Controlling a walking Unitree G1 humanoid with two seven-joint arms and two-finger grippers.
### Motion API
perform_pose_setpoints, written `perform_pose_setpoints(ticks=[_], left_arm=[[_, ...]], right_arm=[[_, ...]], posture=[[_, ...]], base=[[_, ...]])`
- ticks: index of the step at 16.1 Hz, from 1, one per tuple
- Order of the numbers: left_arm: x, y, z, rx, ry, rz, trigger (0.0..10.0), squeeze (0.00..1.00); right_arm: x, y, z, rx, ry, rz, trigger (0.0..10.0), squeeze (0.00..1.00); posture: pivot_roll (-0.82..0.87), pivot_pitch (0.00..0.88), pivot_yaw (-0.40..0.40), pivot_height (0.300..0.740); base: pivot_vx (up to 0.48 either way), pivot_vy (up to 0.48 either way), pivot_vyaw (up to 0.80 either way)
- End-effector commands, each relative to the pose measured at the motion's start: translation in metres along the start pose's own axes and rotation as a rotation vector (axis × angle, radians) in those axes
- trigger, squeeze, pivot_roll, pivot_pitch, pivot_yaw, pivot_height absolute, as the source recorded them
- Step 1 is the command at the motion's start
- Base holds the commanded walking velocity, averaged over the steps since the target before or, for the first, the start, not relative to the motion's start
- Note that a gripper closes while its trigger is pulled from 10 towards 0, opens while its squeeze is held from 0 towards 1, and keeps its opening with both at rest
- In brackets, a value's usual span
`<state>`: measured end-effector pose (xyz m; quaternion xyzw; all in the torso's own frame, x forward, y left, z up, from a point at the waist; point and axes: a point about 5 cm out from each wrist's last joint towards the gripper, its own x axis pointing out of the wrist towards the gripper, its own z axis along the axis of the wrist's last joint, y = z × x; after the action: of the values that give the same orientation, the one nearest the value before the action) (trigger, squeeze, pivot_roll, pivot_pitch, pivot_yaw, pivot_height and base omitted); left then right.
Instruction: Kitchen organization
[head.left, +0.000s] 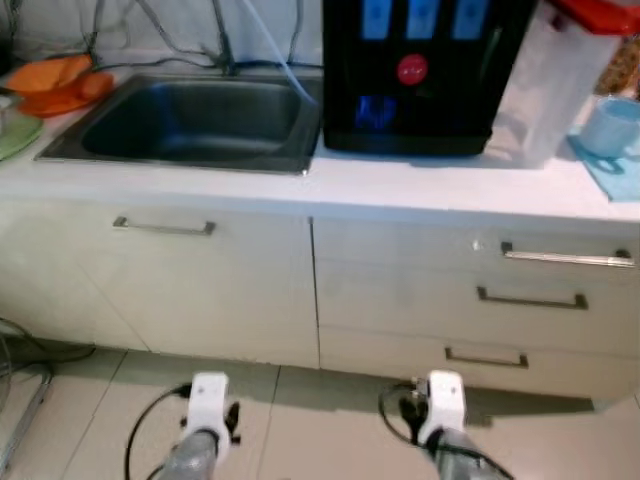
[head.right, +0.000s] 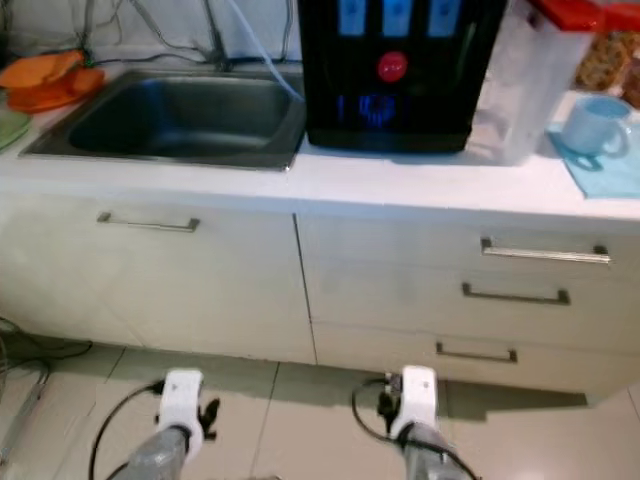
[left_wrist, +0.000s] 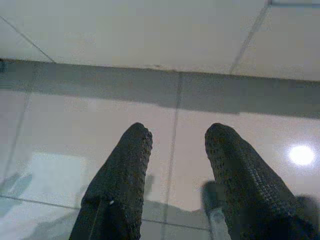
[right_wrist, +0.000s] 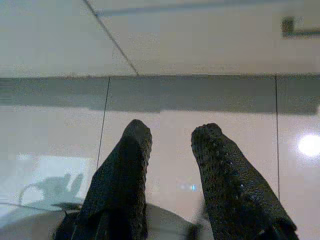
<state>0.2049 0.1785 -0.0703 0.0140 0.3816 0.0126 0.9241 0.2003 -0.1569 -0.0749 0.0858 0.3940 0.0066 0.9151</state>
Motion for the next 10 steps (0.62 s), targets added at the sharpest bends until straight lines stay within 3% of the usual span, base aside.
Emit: perform_pose_setpoints(ticks=[1,10], left_arm=[[-0.0013,-0.0031,-0.0056,-0.014,0.018,-0.001,10.0,0.0],[-0.0018,-0.0021,-0.0068,-0.012,0.018,0.002,10.0,0.0]], right_arm=[[-0.0011,-0.0068,0.0011,-0.005,-0.007,-0.017,10.0,0.0],[-0.0014,-0.007,0.0001,-0.002,-0.008,-0.017,10.0,0.0]], posture=[[0.03,0.0,0.083,0.74],[0.03,0.0,0.083,0.74]], base=[[0.0,0.48,0.0],[0.0,0.48,0.0]])
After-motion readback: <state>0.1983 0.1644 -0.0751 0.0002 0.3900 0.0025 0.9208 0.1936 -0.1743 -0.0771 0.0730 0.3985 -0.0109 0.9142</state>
